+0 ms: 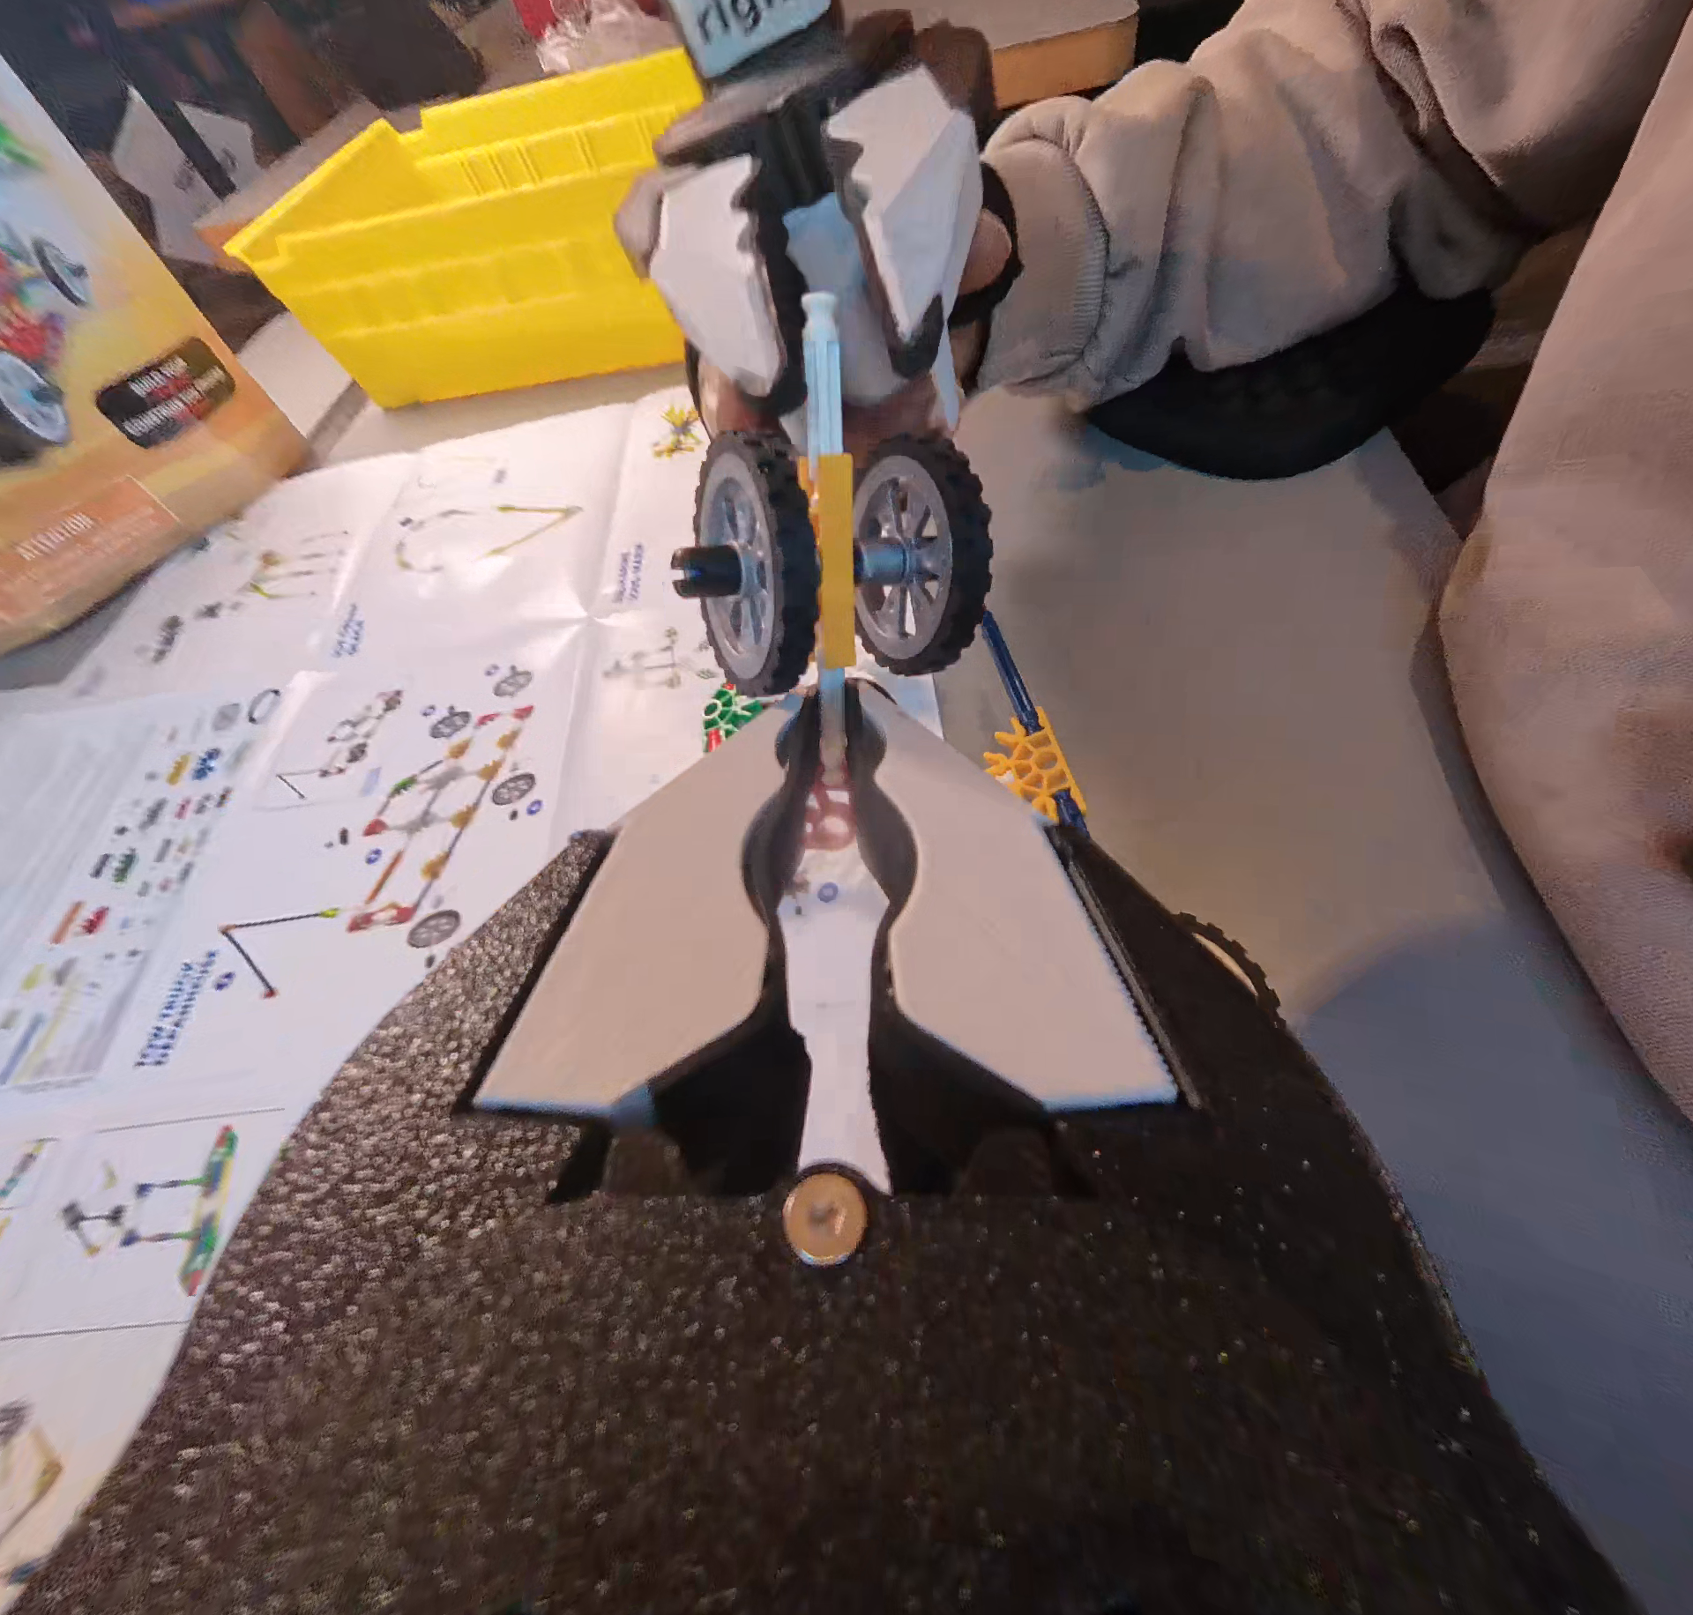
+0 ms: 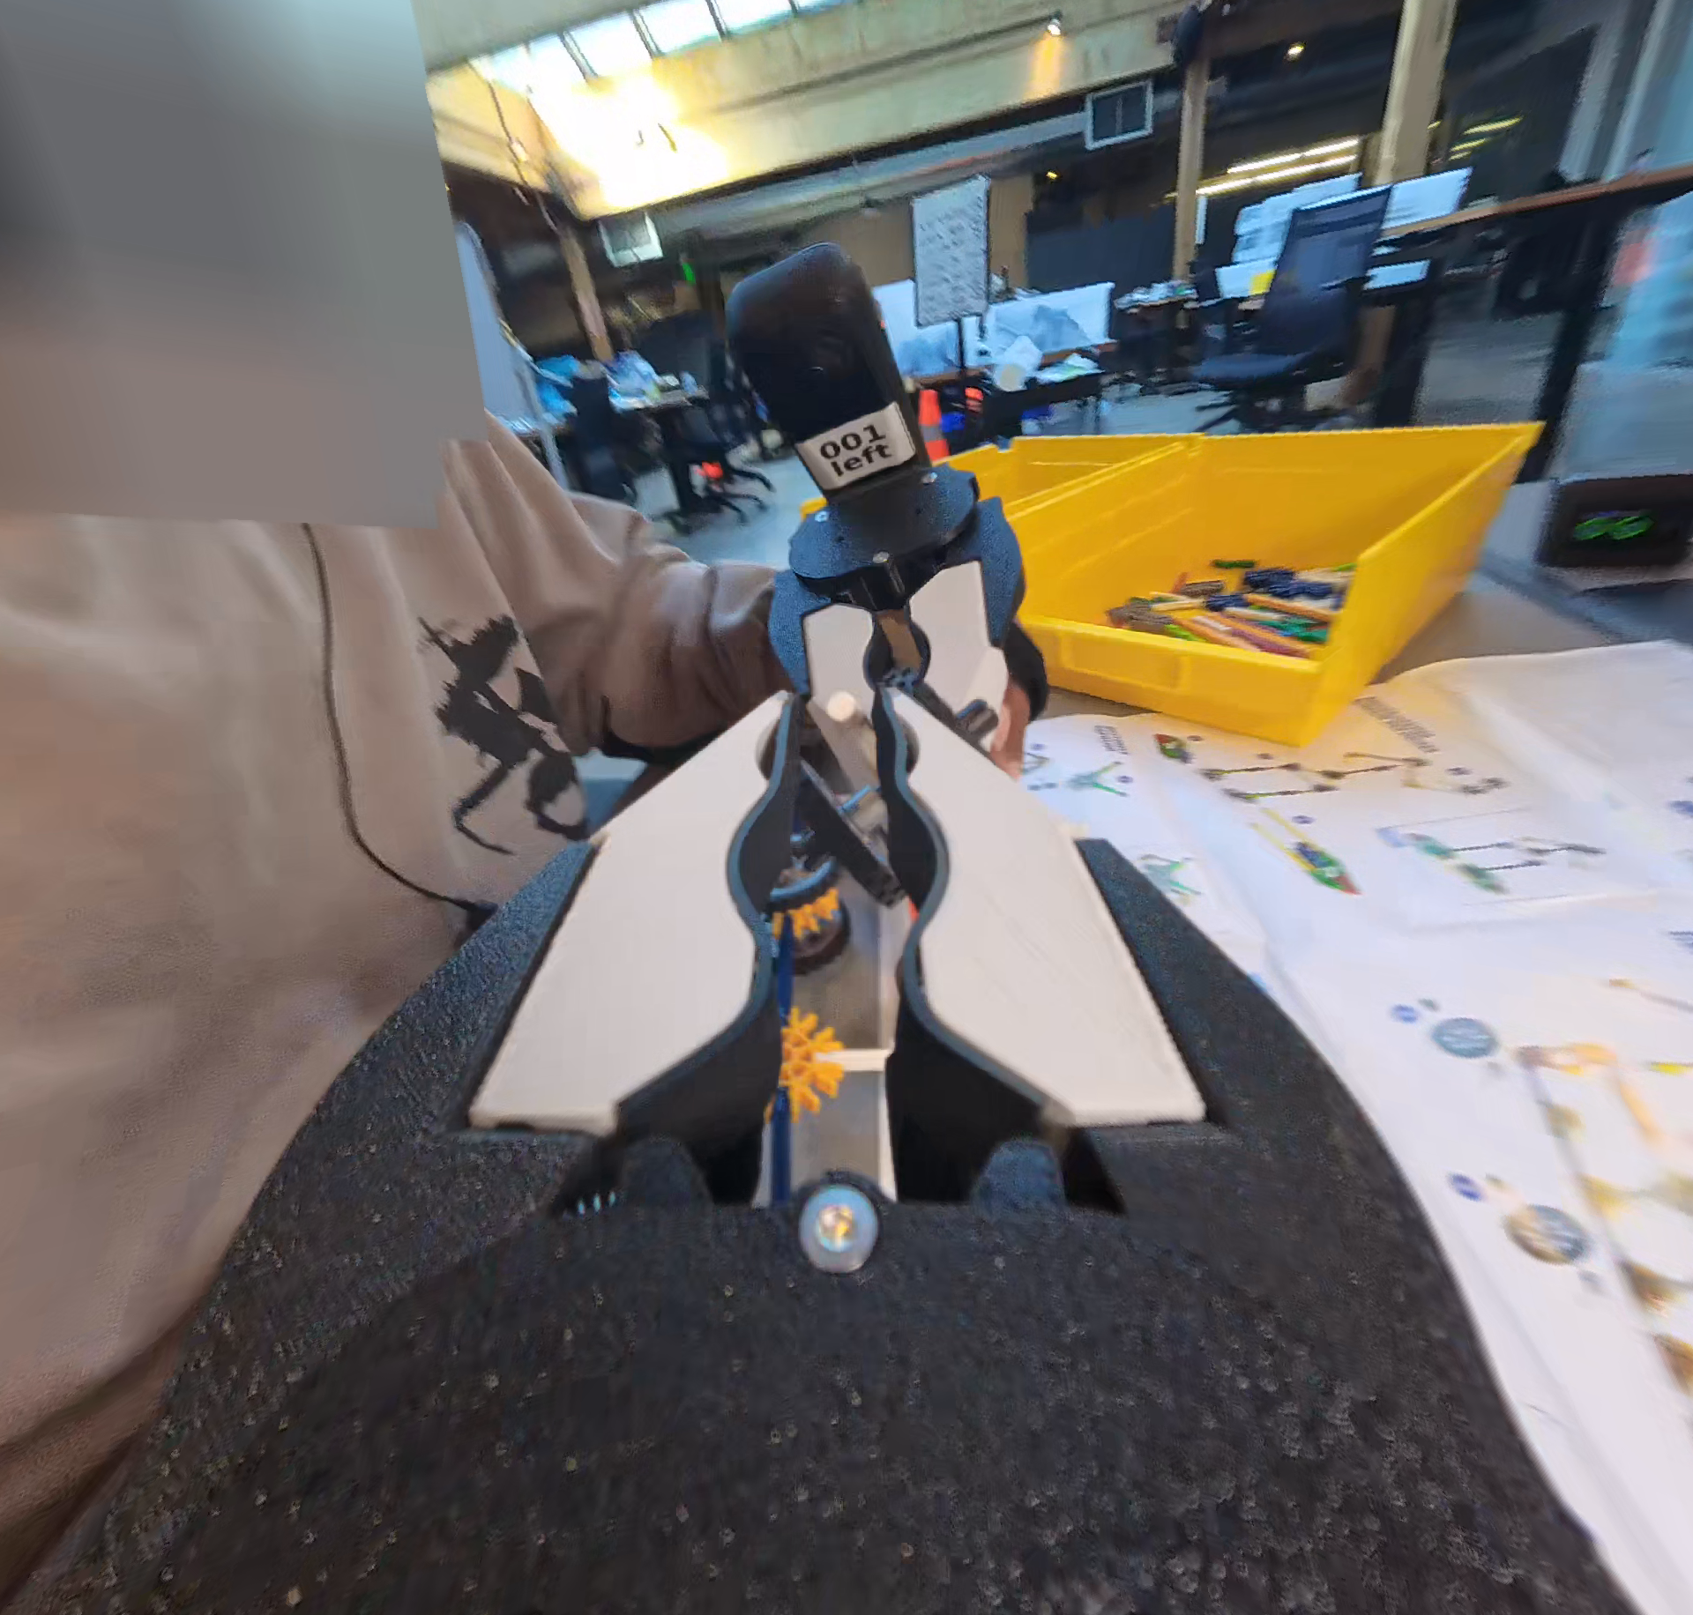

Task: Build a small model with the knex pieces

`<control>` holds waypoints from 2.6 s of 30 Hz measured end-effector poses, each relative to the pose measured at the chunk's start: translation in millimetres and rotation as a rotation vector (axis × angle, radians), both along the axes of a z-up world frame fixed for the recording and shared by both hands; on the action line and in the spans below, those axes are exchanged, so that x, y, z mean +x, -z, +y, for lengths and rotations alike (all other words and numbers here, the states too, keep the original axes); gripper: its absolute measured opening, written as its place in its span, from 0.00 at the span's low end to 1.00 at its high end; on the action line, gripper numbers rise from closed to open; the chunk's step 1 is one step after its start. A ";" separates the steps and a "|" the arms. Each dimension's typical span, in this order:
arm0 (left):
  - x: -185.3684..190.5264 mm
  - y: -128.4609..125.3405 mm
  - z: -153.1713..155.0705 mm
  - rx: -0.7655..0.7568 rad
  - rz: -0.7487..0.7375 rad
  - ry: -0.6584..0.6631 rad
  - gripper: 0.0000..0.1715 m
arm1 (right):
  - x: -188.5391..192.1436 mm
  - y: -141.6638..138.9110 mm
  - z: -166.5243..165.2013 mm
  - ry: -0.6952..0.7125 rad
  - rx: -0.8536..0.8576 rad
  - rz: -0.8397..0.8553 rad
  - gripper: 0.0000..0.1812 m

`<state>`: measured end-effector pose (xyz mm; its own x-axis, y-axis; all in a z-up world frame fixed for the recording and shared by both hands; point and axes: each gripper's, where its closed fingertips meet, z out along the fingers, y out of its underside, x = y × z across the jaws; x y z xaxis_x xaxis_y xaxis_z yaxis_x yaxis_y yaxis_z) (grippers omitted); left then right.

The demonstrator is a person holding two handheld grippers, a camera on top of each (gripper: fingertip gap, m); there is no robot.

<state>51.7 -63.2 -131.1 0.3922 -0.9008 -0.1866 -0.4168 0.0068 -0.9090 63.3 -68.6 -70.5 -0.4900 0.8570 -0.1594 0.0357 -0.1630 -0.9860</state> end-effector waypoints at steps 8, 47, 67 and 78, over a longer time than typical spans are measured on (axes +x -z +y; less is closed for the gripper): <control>11.5 -1.6 -10.0 -0.310 -0.210 0.082 0.02 | 0.1 9.0 5.9 0.135 0.366 -0.059 0.05; 12.8 -16.4 2.4 -0.465 -0.317 -0.002 0.01 | -5.6 -12.5 29.0 0.129 -0.056 -0.030 0.16; 24.8 -13.6 -2.8 -0.825 -0.541 0.030 0.02 | -23.4 -0.4 45.3 0.430 0.396 0.003 0.01; 19.1 -7.5 6.7 -0.810 -0.563 -0.017 0.03 | -24.2 -1.3 42.7 0.409 0.270 -0.059 0.04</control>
